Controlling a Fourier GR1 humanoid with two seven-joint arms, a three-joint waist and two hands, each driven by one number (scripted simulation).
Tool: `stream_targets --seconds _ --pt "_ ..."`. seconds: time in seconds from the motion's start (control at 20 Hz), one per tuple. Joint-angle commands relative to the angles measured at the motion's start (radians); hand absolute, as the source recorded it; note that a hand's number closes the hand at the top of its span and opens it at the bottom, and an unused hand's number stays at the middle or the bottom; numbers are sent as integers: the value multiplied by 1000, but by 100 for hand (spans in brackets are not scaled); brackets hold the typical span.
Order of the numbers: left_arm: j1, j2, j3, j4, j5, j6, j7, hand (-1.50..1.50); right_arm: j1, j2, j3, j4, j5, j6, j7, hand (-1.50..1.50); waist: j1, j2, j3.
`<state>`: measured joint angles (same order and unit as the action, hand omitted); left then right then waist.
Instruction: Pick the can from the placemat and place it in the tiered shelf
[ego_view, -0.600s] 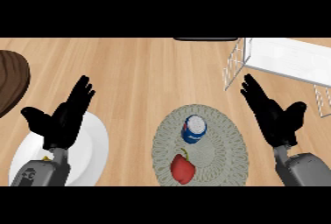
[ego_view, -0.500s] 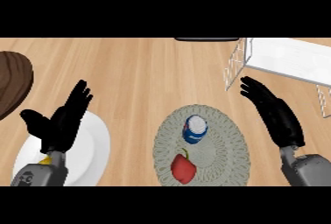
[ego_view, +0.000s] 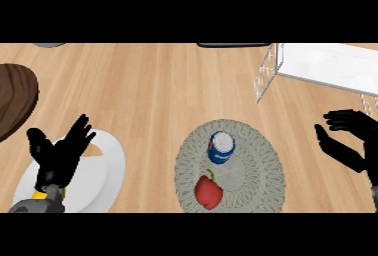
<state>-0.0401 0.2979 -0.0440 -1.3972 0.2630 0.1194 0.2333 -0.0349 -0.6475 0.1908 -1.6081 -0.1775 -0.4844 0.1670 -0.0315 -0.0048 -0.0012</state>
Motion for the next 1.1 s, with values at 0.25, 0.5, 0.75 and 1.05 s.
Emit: stream_targets --seconds 0.25,0.5,0.75,1.05 --pt "15 -18 -7 41 -22 -1 49 0 194 -82 8 -332 -16 130 27 -150 14 0 0" --pt "10 -25 4 34 -15 -20 29 0 270 -161 28 -530 -8 197 150 -150 17 1 0" --pt "-10 -8 14 51 -1 -55 43 0 72 -238 104 -631 51 188 529 -150 42 5 -3" --pt "-16 -3 8 11 -14 -45 92 0 -175 -205 202 -625 171 132 913 -150 59 6 -2"
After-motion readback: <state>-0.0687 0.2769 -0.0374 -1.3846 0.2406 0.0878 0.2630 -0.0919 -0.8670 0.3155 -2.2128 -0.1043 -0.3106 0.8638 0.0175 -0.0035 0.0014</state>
